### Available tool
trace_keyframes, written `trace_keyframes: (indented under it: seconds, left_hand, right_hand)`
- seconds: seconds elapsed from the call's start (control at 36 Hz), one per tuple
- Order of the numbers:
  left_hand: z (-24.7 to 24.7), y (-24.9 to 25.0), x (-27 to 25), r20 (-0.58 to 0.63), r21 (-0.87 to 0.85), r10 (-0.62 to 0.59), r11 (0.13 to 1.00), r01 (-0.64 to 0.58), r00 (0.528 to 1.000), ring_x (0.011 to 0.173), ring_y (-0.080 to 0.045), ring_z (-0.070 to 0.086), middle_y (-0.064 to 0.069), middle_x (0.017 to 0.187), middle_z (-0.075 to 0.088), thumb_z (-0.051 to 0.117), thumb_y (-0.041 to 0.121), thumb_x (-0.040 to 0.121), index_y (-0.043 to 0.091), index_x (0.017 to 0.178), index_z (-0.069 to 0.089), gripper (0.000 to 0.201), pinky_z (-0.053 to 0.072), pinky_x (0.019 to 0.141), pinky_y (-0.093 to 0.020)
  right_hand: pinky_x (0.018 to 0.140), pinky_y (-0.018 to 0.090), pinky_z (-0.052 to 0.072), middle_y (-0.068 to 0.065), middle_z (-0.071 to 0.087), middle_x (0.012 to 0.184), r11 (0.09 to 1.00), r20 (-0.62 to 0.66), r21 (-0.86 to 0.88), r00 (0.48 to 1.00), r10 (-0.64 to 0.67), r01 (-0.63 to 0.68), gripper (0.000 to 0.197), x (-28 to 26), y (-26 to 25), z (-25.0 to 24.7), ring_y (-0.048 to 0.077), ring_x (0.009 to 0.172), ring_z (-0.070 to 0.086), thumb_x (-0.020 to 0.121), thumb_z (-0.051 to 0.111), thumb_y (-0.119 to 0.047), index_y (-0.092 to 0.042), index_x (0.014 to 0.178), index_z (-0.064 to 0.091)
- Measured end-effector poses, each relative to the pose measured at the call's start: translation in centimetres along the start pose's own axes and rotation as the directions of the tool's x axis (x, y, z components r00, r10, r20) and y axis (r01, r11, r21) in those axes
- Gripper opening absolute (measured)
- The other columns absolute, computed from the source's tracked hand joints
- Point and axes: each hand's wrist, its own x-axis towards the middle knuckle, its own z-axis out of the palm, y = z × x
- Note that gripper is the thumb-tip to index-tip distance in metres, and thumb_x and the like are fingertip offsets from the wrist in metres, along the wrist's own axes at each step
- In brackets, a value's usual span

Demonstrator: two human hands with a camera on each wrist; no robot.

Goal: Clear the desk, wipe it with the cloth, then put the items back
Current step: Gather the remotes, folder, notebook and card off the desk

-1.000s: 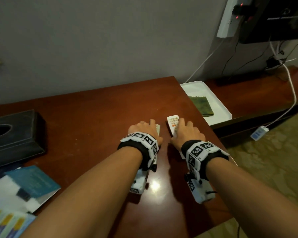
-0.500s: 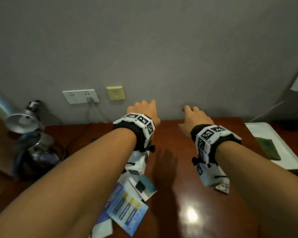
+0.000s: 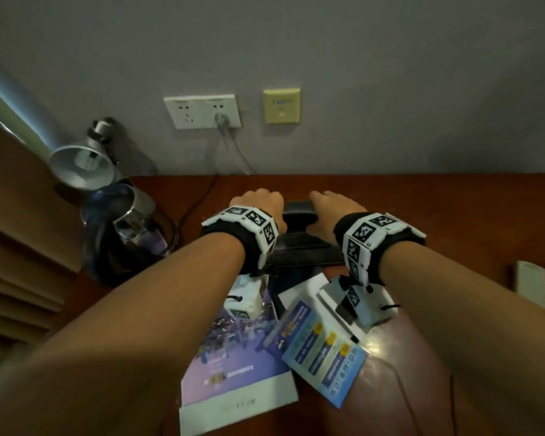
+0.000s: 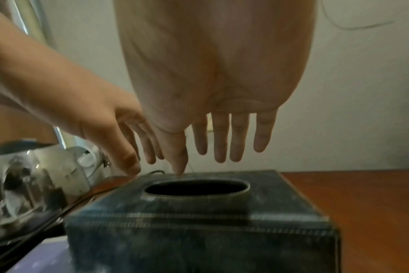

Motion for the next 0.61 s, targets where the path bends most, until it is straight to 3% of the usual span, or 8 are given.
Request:
trace_keyframes:
  seconds: [0.06,0.11,0.19,0.31,0.44,0.61]
  left_hand:
    - [2.4,-0.5,0.7,0.081,-0.024,0.041,0.999,-0.039,0.996,0.080,-0.027,0.060,-0.004,0.092,0.060,0.067,0.032,0.083,0.017,0.113,0.059,0.034,0.050,0.068,-0.038]
    - [4.5,-0.6,1.4,0.133,0.000,0.095,0.995,-0.096,0.987,0.093,-0.026,0.058,-0.004,0.098,0.060,0.069,0.035,0.081,0.019,0.113,0.059,0.036,0.051,0.077,-0.042]
    - [6.5,-0.2,2.2,0.112,0.128,0.133,0.981,-0.147,0.985,0.101,-0.026,0.054,0.000,0.097,0.061,0.068,0.037,0.082,0.024,0.105,0.058,0.028,0.034,0.095,-0.053]
    - [7.0,0.5,2.6,0.081,0.169,0.130,0.975,-0.143,0.988,0.097,-0.024,0.058,0.002,0.093,0.063,0.070,0.037,0.082,0.026,0.101,0.058,0.025,0.025,0.103,-0.055]
    - [2.6,1.5,2.5,-0.028,0.221,0.174,0.962,-0.163,0.984,0.095,-0.022,0.059,0.006,0.088,0.061,0.072,0.033,0.080,0.028,0.096,0.056,0.023,0.025,0.102,-0.053]
    - [-6.9,5.6,2.6,-0.118,0.220,0.223,0.956,-0.193,0.968,0.089,-0.023,0.058,0.003,0.086,0.061,0.074,0.033,0.078,0.026,0.093,0.056,0.025,0.027,0.099,-0.051]
  right_hand:
    - [0.082,0.041,0.051,0.009,0.056,0.118,0.999,0.089,-0.027,0.995,-0.034,0.037,0.044,0.7,-0.6,2.2,0.030,0.098,0.057,0.090,0.063,-0.027,-0.016,0.129,0.046]
    - [0.084,0.040,0.050,0.008,0.059,0.118,0.993,0.108,-0.085,0.991,-0.078,0.088,0.042,1.3,-1.0,3.9,0.030,0.101,0.057,0.089,0.062,-0.025,-0.018,0.128,0.050]
    - [0.091,0.045,0.043,0.005,0.058,0.120,0.967,0.084,-0.222,0.991,-0.106,0.122,0.040,2.2,-1.0,5.3,0.030,0.113,0.052,0.088,0.062,-0.027,-0.020,0.126,0.050]
    - [0.101,0.047,0.032,0.003,0.058,0.119,0.945,0.078,-0.309,0.993,-0.088,0.108,0.041,2.5,-0.8,5.4,0.028,0.118,0.050,0.086,0.066,-0.027,-0.022,0.124,0.050]
    - [0.101,0.046,0.030,0.002,0.059,0.114,0.957,-0.018,-0.284,0.997,-0.071,0.064,0.039,1.5,-0.2,1.8,0.026,0.116,0.050,0.085,0.066,-0.031,-0.024,0.120,0.052]
    - [0.100,0.043,0.031,0.001,0.058,0.117,0.959,-0.144,-0.284,0.989,-0.040,-0.003,0.041,-1.3,3.1,-7.8,0.025,0.116,0.050,0.085,0.068,-0.029,-0.023,0.122,0.052]
